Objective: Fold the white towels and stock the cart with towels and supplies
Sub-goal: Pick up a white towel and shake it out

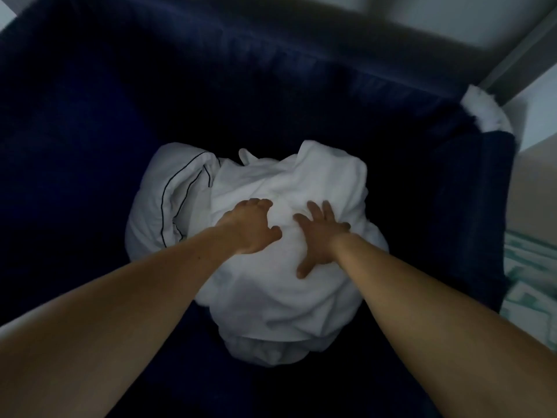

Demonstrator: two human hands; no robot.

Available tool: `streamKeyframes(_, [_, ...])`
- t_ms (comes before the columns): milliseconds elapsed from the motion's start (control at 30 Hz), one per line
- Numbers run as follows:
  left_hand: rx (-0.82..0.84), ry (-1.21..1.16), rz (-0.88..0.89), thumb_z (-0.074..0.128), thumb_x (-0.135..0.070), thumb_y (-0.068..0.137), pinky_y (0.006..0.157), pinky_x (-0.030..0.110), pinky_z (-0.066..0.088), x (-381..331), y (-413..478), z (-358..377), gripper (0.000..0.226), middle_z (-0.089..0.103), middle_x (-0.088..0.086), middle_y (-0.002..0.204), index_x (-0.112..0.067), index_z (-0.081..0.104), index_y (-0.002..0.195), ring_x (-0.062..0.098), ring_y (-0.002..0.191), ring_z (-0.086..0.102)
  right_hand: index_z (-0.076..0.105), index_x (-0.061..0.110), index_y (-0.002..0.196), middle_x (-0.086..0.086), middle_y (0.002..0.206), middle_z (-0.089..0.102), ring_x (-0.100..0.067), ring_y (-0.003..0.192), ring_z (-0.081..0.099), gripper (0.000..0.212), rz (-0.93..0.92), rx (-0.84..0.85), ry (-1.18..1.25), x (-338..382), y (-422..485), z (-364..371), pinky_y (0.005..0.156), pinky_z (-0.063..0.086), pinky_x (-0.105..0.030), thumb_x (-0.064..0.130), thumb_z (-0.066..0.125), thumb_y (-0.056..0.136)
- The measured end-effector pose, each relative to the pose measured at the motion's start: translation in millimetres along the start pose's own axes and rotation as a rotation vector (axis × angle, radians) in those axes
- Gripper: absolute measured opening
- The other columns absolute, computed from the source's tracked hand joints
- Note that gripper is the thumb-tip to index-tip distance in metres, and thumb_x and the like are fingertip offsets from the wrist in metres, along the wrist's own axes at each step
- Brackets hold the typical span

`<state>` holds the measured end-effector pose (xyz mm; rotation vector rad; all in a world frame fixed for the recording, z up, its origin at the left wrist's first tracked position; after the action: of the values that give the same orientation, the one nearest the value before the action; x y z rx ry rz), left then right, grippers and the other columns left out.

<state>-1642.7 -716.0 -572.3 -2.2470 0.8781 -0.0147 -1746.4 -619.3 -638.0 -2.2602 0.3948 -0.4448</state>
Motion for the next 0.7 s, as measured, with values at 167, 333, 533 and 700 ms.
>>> streamKeyframes(167, [0.07,-0.013,0.017,0.057,-0.051,0.093,0.119,0.04,0.026,17,-12,2,0.084,0.02,0.004,0.163,-0.019,0.013,0.157,0.025,0.148,0.021,0.057,0.013,0.122,-0.01,0.133,0.037,-0.033,0.127,0.034,0.037,0.008,-0.281,0.125,4,-10,10,0.094,0.044,-0.043,0.03,0.065,0.09])
streamKeyframes(333, [0.127,-0.057,0.125,0.077,-0.054,0.075,0.12,0.044,0.024,5,-39,-34,0.113,0.012,-0.003,0.164,-0.029,0.004,0.158,0.022,0.15,0.014,0.041,0.022,0.067,0.006,0.079,0.046,-0.022,0.084,0.057,0.032,-0.051,-0.478,0.461,11,-70,-53,0.065,0.034,-0.026,0.015,0.06,0.092])
streamKeyframes(533, [-0.031,-0.215,0.387,0.084,-0.063,0.052,0.12,0.056,0.019,-40,-76,-108,0.139,-0.01,-0.02,0.163,-0.047,-0.011,0.152,0.013,0.152,-0.009,0.04,0.026,0.072,0.006,0.076,0.053,-0.01,0.067,0.049,0.031,-0.074,-0.784,0.811,29,-183,-182,0.058,0.041,-0.025,0.013,0.068,0.073])
streamKeyframes(700, [-0.181,-0.468,0.484,0.09,-0.044,0.057,0.11,0.044,0.041,-77,-111,-171,0.11,0.036,-0.008,0.154,-0.036,0.029,0.148,0.018,0.144,0.033,0.049,0.026,0.082,0.004,0.088,0.057,-0.013,0.079,0.053,0.032,-0.195,-0.817,1.057,38,-244,-214,0.062,0.043,-0.024,0.022,0.07,0.059])
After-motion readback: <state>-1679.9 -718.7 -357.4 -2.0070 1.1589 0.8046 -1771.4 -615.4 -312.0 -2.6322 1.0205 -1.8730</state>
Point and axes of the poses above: each hand's wrist, its own y-axis towards the middle knuckle, its own z-axis out of the palm, x = y × z, the point moved 8 cm from there along y, towards the middle knuckle
